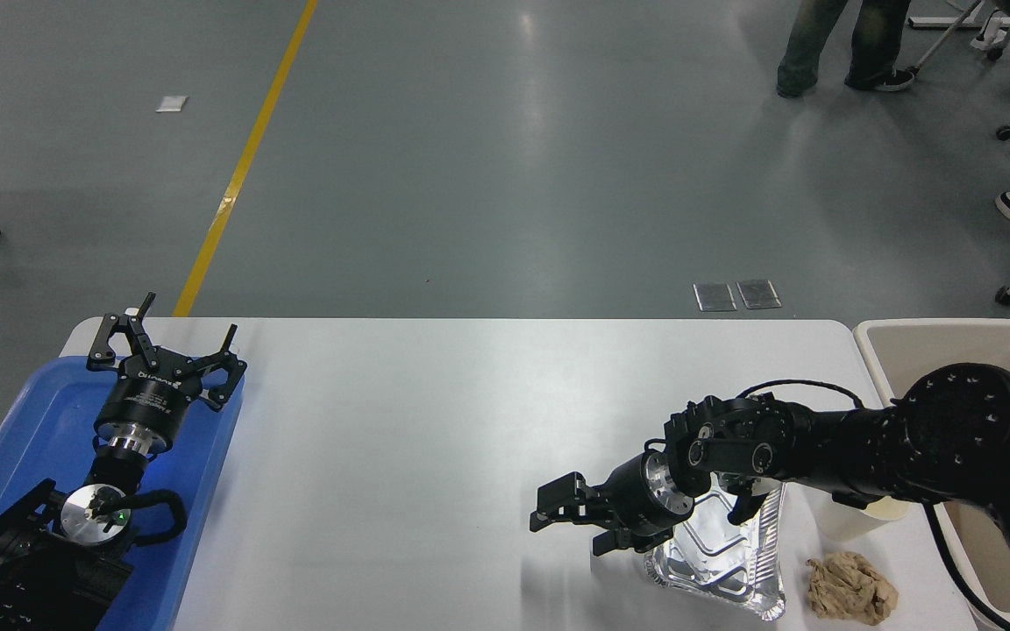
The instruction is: Pick up paper cup place in dustbin
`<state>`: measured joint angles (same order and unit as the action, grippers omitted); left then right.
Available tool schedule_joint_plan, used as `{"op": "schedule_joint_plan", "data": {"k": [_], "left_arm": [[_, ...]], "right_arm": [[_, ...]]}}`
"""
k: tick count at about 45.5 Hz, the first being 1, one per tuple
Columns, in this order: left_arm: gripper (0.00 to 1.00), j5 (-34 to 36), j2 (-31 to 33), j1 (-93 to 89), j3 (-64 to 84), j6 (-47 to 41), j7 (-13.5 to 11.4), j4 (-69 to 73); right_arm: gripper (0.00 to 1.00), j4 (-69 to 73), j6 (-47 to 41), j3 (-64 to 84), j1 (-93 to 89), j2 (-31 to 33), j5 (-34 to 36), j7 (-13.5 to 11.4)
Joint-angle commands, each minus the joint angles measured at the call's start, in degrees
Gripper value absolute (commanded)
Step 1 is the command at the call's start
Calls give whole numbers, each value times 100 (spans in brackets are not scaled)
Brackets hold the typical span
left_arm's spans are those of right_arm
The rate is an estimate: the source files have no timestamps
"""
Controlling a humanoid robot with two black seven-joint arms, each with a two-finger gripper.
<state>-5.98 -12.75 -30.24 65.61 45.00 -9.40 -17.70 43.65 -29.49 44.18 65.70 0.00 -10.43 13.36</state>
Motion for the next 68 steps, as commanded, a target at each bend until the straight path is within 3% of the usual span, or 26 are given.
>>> {"op": "schedule_joint_plan", "data": {"k": [1, 21, 40, 52, 60, 68], "left_arm": [[99, 0, 0, 0, -4, 0, 0, 3], [99, 0, 0, 0, -4, 0, 0, -6], [99, 0, 0, 0, -4, 0, 0, 3], [99, -9, 0, 0, -4, 0, 0, 3], [99, -9, -9, 0, -4, 0, 0, 3], [99, -9, 0, 0, -4, 0, -9, 3]], "right_arm": [[100, 12, -4, -15, -4, 0, -3, 0], [100, 108, -21, -32, 215, 0, 85, 0], [100, 2129, -399, 556, 3474, 9, 850, 0], [100, 3799, -672, 1224, 6190, 1195, 1122, -35], [100, 4081, -786, 1900, 7299, 1661, 1087, -97], [100, 4064, -786, 2955, 7818, 1915, 316, -176]]}}
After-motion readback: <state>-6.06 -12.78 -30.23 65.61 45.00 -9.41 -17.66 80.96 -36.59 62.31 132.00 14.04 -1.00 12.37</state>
